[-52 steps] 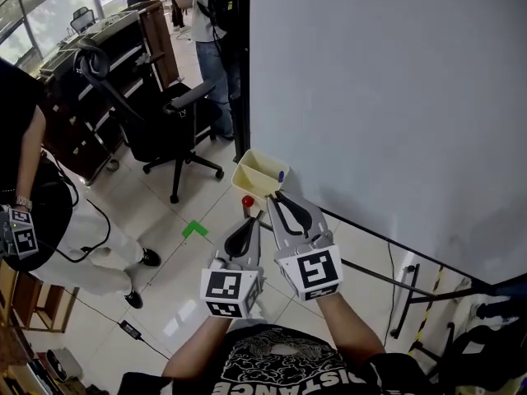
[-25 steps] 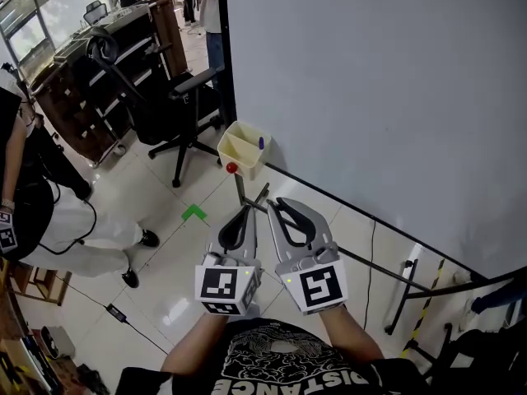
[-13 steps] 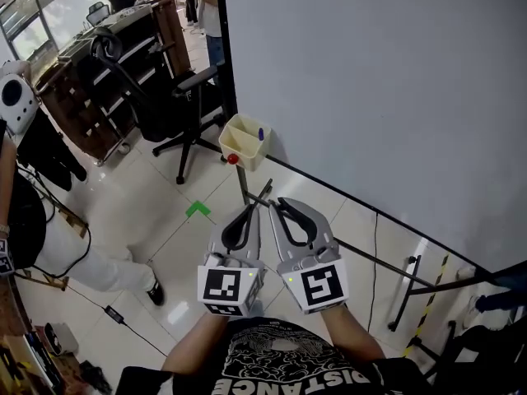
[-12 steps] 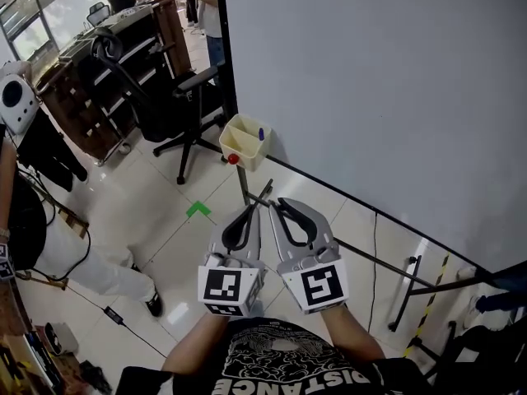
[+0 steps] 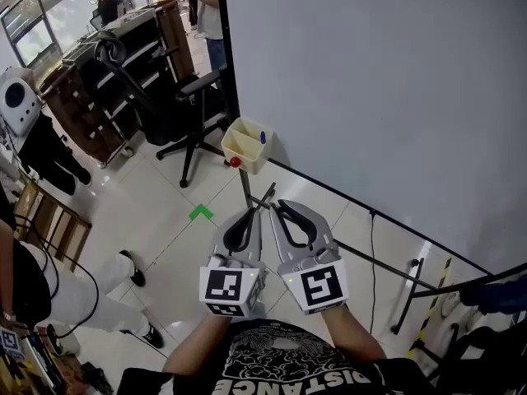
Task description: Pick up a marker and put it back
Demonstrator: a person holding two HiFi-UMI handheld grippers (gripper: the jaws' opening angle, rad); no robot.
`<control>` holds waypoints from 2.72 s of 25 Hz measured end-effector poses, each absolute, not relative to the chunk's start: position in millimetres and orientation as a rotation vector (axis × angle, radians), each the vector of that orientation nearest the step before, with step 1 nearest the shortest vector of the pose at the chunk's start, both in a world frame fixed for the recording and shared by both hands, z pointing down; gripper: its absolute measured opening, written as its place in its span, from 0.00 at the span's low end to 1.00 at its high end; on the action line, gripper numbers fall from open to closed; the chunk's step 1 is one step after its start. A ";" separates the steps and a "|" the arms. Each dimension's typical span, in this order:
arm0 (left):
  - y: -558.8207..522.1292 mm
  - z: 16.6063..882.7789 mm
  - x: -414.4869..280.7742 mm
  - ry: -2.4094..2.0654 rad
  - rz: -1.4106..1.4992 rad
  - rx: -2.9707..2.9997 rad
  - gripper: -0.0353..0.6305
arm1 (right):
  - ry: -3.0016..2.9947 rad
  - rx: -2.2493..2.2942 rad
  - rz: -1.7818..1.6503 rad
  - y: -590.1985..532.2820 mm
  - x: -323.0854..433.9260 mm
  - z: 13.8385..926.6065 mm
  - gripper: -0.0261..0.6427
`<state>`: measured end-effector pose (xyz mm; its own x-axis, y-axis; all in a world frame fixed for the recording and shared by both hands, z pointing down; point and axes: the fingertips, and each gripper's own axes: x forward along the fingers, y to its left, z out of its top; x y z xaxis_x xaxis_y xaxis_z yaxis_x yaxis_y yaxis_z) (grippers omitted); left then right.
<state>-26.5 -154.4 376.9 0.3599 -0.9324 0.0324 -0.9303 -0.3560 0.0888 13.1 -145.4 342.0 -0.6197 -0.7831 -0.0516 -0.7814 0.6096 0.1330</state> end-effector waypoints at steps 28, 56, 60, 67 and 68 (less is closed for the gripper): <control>-231.8 392.9 -61.9 -1.649 -0.020 2.490 0.06 | -2.746 1.427 -0.204 -234.7 -16.6 348.9 0.09; -297.4 412.3 -100.8 -1.598 0.006 2.476 0.06 | -2.613 1.439 -0.112 -316.3 -51.0 398.9 0.09; -299.1 412.9 -99.6 -1.592 0.013 2.467 0.06 | -2.593 1.420 -0.083 -318.8 -51.8 411.7 0.09; -298.2 415.7 -98.9 -1.588 0.005 2.470 0.06 | -2.560 1.412 -0.070 -319.0 -50.9 427.7 0.09; -297.8 416.1 -98.9 -1.588 0.005 2.469 0.06 | -2.558 1.413 -0.066 -319.0 -50.6 429.2 0.09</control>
